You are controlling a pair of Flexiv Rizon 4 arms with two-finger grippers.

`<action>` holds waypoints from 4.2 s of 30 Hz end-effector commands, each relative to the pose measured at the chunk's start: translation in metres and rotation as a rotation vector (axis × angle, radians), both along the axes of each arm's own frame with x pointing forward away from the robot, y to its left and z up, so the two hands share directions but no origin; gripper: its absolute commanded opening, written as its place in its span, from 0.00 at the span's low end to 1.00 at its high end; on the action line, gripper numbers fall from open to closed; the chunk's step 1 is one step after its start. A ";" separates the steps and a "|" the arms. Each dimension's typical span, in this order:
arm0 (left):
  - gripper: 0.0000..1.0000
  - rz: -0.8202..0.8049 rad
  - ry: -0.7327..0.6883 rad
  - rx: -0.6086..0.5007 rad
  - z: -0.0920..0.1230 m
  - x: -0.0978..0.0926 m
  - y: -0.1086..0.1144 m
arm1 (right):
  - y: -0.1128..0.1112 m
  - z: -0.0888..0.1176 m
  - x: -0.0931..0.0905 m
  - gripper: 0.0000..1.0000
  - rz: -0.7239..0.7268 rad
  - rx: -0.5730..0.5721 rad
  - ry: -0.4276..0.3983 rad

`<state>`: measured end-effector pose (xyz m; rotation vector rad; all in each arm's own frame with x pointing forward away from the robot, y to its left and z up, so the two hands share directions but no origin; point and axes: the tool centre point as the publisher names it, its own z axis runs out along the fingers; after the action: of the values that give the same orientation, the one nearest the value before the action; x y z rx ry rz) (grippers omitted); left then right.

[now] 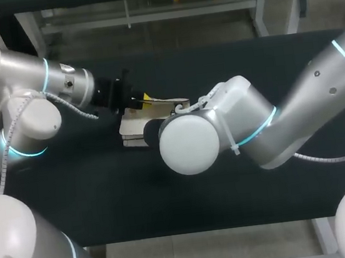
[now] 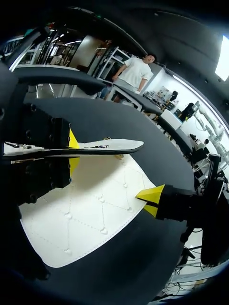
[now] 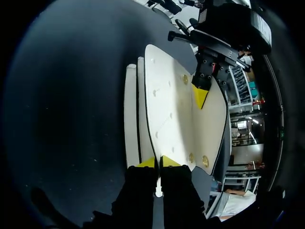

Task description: Pick up the bag, open it, inspect its contents, close it, and place it on the opposite side

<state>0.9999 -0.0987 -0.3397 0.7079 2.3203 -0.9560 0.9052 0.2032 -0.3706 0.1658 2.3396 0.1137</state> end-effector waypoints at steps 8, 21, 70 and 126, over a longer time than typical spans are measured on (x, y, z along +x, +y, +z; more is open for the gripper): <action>0.69 0.039 -0.042 -0.063 0.017 -0.008 0.006 | -0.001 -0.001 0.003 0.00 0.000 0.003 -0.004; 0.00 0.081 -0.031 -0.077 0.019 0.007 0.013 | -0.001 -0.001 0.003 0.00 0.000 0.003 -0.004; 0.00 0.019 -0.108 0.017 -0.004 -0.016 0.016 | -0.001 -0.001 0.003 0.00 0.000 0.003 -0.004; 0.00 0.017 0.002 0.059 -0.017 -0.031 0.009 | -0.001 -0.001 0.003 0.00 0.000 0.003 -0.004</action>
<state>0.9745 -0.0879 -0.3568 0.7182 2.3646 -0.8825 0.9061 0.2000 -0.3705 0.1668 2.3376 0.1118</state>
